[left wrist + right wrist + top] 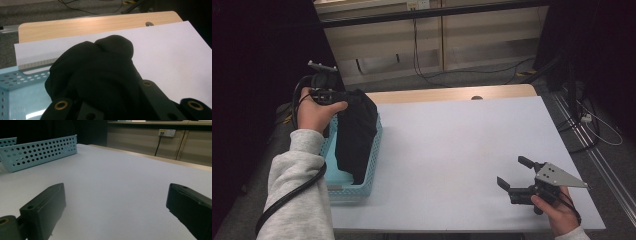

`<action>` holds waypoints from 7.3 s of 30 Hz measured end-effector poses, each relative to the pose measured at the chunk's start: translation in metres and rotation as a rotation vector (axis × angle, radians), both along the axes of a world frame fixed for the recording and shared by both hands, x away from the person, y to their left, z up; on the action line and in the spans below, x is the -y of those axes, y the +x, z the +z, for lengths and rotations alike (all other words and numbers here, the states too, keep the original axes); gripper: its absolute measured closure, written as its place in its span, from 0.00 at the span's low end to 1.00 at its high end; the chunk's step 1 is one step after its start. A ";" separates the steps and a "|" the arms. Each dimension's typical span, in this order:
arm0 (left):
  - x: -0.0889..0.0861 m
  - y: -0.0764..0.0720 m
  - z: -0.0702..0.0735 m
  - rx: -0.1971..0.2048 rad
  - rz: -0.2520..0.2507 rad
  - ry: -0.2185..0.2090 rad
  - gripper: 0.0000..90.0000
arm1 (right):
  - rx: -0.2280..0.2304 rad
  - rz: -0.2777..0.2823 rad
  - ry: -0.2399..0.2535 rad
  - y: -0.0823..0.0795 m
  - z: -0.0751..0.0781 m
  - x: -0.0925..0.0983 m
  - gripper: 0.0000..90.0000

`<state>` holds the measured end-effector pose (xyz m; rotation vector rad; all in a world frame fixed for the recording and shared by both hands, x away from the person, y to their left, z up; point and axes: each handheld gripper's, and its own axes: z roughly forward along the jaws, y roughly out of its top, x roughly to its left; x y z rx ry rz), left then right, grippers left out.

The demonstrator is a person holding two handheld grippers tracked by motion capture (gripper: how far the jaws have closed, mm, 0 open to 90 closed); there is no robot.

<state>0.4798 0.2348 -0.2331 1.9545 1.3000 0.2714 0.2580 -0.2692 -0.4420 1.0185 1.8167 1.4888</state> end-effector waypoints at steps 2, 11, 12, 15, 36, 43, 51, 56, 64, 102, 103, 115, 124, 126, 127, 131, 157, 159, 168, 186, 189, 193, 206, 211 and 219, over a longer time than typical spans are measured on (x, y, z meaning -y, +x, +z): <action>0.004 0.001 0.003 0.000 -0.014 -0.002 0.92 | 0.001 0.003 0.002 0.000 0.000 -0.001 0.02; 0.028 -0.002 0.019 0.050 -0.053 -0.049 0.92 | 0.000 -0.002 0.004 0.000 0.000 0.000 0.02; 0.031 -0.002 0.022 0.049 -0.071 -0.051 0.92 | 0.001 -0.002 0.004 0.000 0.000 0.000 0.02; 0.041 -0.004 0.026 0.065 -0.098 -0.059 0.92 | 0.000 -0.001 0.007 0.000 0.000 0.000 0.02; 0.147 -0.023 0.030 0.117 -0.337 -0.170 0.92 | -0.005 0.005 0.007 0.000 0.000 -0.001 0.02; 0.172 -0.027 0.002 0.091 -0.389 -0.172 0.92 | -0.001 0.010 -0.001 0.000 -0.001 0.000 0.02; 0.192 -0.032 -0.023 0.068 -0.421 -0.191 0.92 | -0.003 0.010 0.000 0.001 -0.001 -0.001 0.02; 0.214 -0.037 -0.026 0.069 -0.461 -0.199 0.92 | -0.003 0.011 -0.002 0.002 -0.001 -0.002 0.02; 0.239 -0.047 -0.027 0.100 -0.525 -0.248 0.92 | -0.001 0.014 -0.003 0.002 -0.001 -0.002 0.02; 0.136 -0.070 -0.166 0.023 -0.347 -0.036 0.82 | -0.043 -0.055 -0.080 0.028 -0.004 -0.008 0.02; 0.136 -0.070 -0.166 0.020 -0.344 -0.028 0.79 | -0.045 -0.055 -0.080 0.030 -0.004 -0.008 0.02; 0.132 -0.068 -0.171 0.064 -0.347 0.000 0.24 | -0.086 -0.099 -0.121 0.060 -0.008 -0.016 0.02; 0.125 -0.065 -0.164 0.073 -0.334 0.000 0.15 | -0.177 -0.117 -0.117 0.076 -0.015 -0.018 0.04; 0.123 -0.064 -0.164 0.074 -0.320 -0.013 0.14 | -0.192 -0.128 -0.119 0.078 -0.017 -0.018 0.04; 0.122 -0.064 -0.163 0.074 -0.309 -0.010 0.13 | -0.194 -0.124 -0.112 0.079 -0.017 -0.018 0.05; 0.116 -0.065 -0.159 0.084 -0.297 0.003 0.10 | -0.196 -0.120 -0.115 0.081 -0.017 -0.021 0.06; 0.116 -0.060 -0.158 0.142 -0.240 -0.040 0.10 | -0.443 0.009 -0.180 0.109 -0.027 -0.048 0.99; 0.116 -0.059 -0.158 0.148 -0.255 -0.036 0.10 | -0.440 0.027 -0.164 0.107 -0.026 -0.048 1.00; 0.122 -0.060 -0.156 0.186 -0.241 -0.056 0.10 | -0.404 0.177 -0.017 0.090 -0.013 -0.063 1.00; 0.165 -0.065 -0.177 0.177 -0.394 -0.032 0.39 | -0.403 0.415 -0.150 0.061 -0.024 -0.110 1.00; 0.167 -0.065 -0.187 0.138 -0.416 -0.016 0.56 | -0.400 0.397 -0.146 0.064 -0.024 -0.109 0.98; 0.173 -0.071 -0.190 0.073 -0.470 -0.003 0.79 | -0.379 0.373 -0.164 0.065 -0.023 -0.106 0.94; 0.149 -0.074 -0.179 0.023 -0.439 -0.014 0.98 | -0.340 0.309 -0.129 0.073 -0.012 -0.095 0.66; 0.123 -0.074 -0.167 0.034 -0.388 -0.034 0.98 | -0.287 0.229 -0.095 0.082 0.000 -0.077 0.53; 0.093 -0.073 -0.156 0.060 -0.300 -0.053 0.98 | -0.304 0.107 -0.133 0.101 -0.004 -0.063 0.48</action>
